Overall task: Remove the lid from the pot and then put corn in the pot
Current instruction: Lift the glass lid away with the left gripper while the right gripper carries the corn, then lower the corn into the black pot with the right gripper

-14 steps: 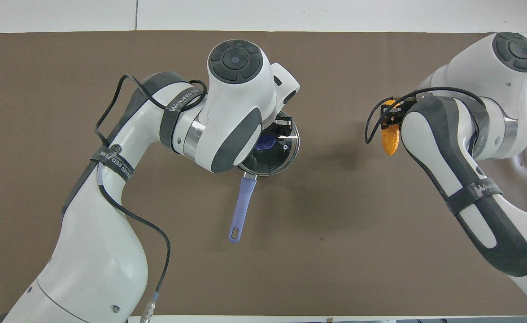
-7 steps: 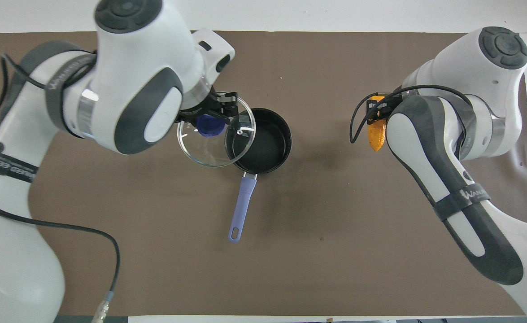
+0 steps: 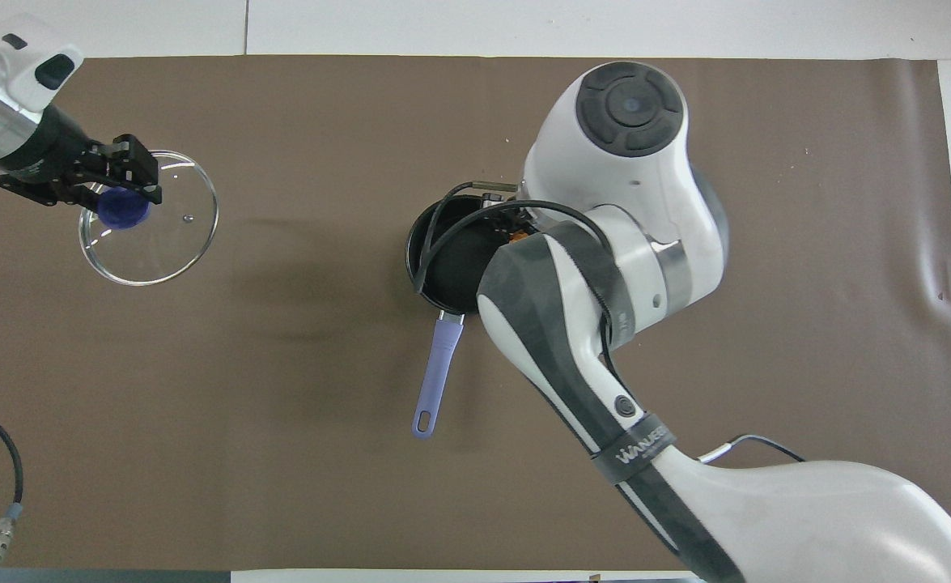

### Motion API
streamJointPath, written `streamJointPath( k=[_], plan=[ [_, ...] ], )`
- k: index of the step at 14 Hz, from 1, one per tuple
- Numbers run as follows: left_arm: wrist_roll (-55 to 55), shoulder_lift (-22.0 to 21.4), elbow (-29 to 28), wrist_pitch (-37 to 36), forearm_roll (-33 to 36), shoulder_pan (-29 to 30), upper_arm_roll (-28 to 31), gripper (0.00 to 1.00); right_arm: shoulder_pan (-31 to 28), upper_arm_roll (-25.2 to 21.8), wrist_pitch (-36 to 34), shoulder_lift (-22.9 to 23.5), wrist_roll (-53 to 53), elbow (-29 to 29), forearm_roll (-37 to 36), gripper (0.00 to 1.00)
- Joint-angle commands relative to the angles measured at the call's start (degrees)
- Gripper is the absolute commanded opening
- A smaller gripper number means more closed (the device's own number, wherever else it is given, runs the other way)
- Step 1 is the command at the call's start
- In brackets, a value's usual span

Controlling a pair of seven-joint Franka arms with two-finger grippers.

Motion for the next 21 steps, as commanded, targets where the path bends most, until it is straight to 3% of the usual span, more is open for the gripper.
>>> streamJointPath(
  k=[1, 3, 5, 8, 12, 15, 16, 17, 18, 19, 21],
  plan=[
    [8.24, -6.29, -17.25, 12.61, 2.3, 7.19, -0.95, 0.0, 1.13, 0.17, 1.39, 6.98, 4.45, 6.8, -1.0, 0.0],
    [9.14, -6.29, -24.38, 19.74, 2.39, 8.87, -0.78, 0.0, 1.82, 0.26, 3.25, 6.98, 4.45, 5.58, -0.91, 0.0],
    [8.97, -6.03, -27.65, 23.45, 2.39, 9.84, -0.78, 0.0, 3.4, 0.26, 5.35, 7.42, 4.63, 3.3, -1.0, 0.0],
    [8.88, -5.24, -29.77, 25.12, 2.48, 10.2, -0.69, 0.0, 4.55, 0.26, 10.8, 7.07, 4.63, -0.83, -1.34, 0.0],
    [8.97, -5.24, -33.63, 29.43, 2.48, 10.28, -0.78, 0.0, 4.47, 0.26, 12.83, 5.14, 4.28, -6.72, -1.35, 0.0],
    [9.49, -5.33, -34.17, 29.88, 2.57, 10.28, -0.69, 0.0, 4.38, 0.26, 13.36, 4.96, 4.19, -7.44, -1.43, 0.0],
    [10.63, -5.24, -33.99, 29.88, 3.0, 10.2, -0.78, 0.66, 4.46, 0.26, 13.36, 4.96, 4.19, -7.44, -1.43, 0.0],
    [10.81, -5.24, -33.47, 29.36, 3.44, 9.85, -0.78, 1.0, 4.46, 0.26, 13.28, 4.87, 4.19, -7.44, -1.43, 0.22],
    [10.81, -5.41, -33.2, 29.18, 3.45, 9.5, -0.78, 1.0, 4.46, 0.26, 13.19, 4.87, 4.19, -7.26, -1.43, 0.77],
    [10.81, -5.59, -32.33, 28.39, 3.45, 9.23, -0.78, 1.0, 4.55, 0.26, 12.75, 4.87, 4.19, -6.56, -1.52, 1.0],
    [10.9, -5.85, -27.6, 22.88, 3.8, 8.36, -0.87, 1.0, 4.03, 0.17, 7.86, 5.66, 4.1, -1.58, -2.92, 1.0]
  ],
)
